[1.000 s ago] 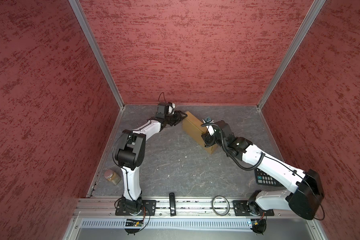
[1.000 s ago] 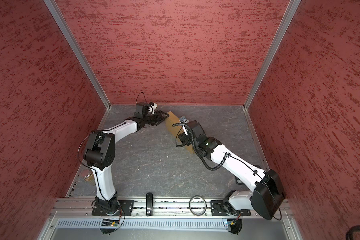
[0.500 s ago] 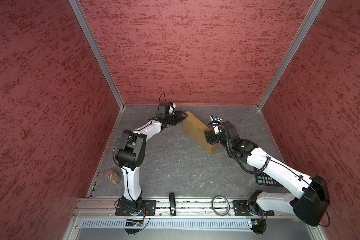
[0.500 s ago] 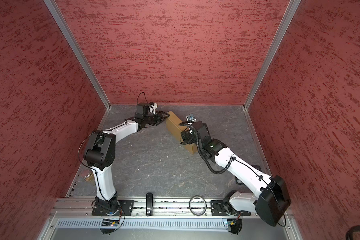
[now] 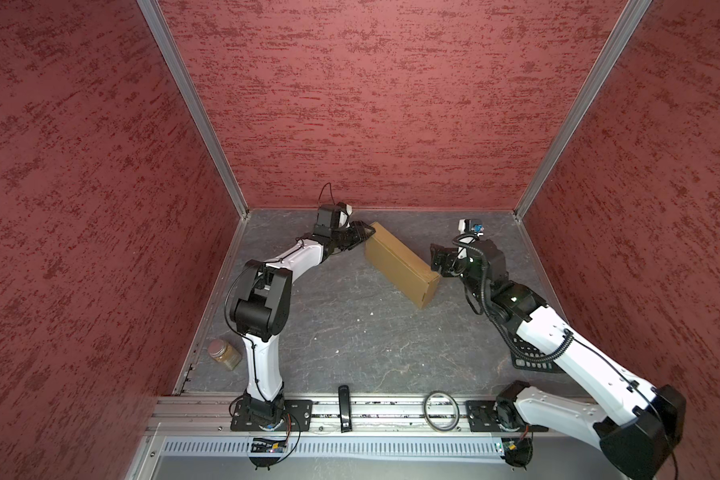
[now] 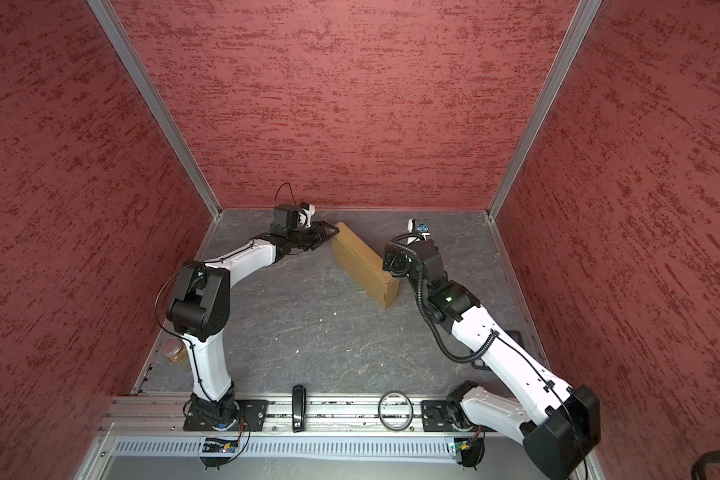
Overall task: Fold the paper box
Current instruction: 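Open the right gripper and lift it off the box's middle edge, then lower the right gripper onto the box's near end and grasp it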
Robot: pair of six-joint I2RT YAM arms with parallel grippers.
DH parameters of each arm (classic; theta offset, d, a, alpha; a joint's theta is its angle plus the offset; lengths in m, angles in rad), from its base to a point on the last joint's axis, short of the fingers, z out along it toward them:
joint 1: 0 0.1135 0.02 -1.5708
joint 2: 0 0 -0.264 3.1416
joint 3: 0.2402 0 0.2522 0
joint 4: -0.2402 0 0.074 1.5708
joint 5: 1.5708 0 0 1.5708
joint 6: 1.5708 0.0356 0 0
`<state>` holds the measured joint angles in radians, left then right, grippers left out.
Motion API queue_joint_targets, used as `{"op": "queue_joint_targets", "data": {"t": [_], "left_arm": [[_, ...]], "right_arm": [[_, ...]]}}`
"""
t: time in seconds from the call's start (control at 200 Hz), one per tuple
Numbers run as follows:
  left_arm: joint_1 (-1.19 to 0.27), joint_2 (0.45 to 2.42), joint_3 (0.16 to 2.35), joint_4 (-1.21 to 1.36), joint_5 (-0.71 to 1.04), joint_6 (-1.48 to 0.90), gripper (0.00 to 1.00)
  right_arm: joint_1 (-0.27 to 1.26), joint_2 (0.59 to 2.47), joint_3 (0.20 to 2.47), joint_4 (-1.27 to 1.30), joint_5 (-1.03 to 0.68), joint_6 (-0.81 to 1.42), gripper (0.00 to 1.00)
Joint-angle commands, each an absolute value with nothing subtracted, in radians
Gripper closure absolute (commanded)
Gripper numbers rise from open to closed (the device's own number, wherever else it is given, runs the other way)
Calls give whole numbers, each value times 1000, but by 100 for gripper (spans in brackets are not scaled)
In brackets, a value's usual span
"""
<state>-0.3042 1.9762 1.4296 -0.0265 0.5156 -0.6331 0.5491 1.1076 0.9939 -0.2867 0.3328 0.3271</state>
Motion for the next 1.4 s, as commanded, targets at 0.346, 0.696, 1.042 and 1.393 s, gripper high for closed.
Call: {"op": "queue_joint_targets", "data": {"t": [0.346,0.696,1.042,1.393], "left_arm": [[-304,1945,1473,-121,497,-490,39],[-252,1921,1480,-125,530,-417,38],[-205,1908,1483,-92,584,-394,37],[-178,2009,1640,-106,765,-323,38]], "right_arm": [[484,1081,1005,-473,311,571,14],[449,1048,908,-464,184,720,30],[442,1046,836,-390,91,803,34],[441,1040,735,-228,0,921,38]]}}
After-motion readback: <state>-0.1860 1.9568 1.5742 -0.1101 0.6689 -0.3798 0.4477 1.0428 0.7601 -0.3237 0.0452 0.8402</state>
